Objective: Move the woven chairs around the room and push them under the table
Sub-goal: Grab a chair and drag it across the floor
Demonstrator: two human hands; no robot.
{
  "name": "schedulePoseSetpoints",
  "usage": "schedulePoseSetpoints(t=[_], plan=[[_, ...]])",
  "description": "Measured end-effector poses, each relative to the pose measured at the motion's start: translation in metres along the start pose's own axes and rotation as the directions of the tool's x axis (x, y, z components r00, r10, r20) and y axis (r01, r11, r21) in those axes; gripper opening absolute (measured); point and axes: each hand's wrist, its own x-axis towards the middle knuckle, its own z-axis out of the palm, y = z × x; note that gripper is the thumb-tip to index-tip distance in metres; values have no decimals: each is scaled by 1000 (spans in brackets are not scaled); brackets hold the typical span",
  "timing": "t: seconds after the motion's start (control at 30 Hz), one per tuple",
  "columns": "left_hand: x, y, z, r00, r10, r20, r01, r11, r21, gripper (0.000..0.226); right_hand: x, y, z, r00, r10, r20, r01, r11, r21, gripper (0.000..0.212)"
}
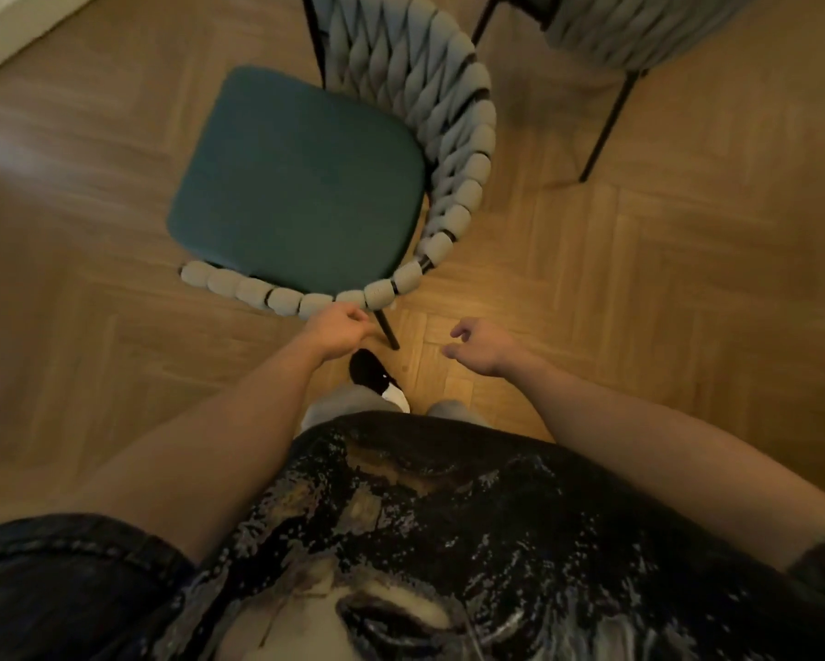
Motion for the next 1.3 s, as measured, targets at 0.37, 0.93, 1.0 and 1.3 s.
schedulePoseSetpoints(t=[0.37,0.93,1.0,1.3], plan=[[47,24,-48,990,-124,-60,105,963,-250,11,70,-88,-73,959,-275,62,281,914,-292,21],[96,101,4,945,-326,9,319,919,-233,53,182,-122,-194,798,-189,572,602,284,-746,69],[101,106,13,938,-333,93,342,933,-115,75,193,-123,-208,785,-141,603,619,134,-774,86],[109,125,44,910,-398,114,353,890,288,83,246,-131,-239,785,-20,619,577,-340,-743,101]])
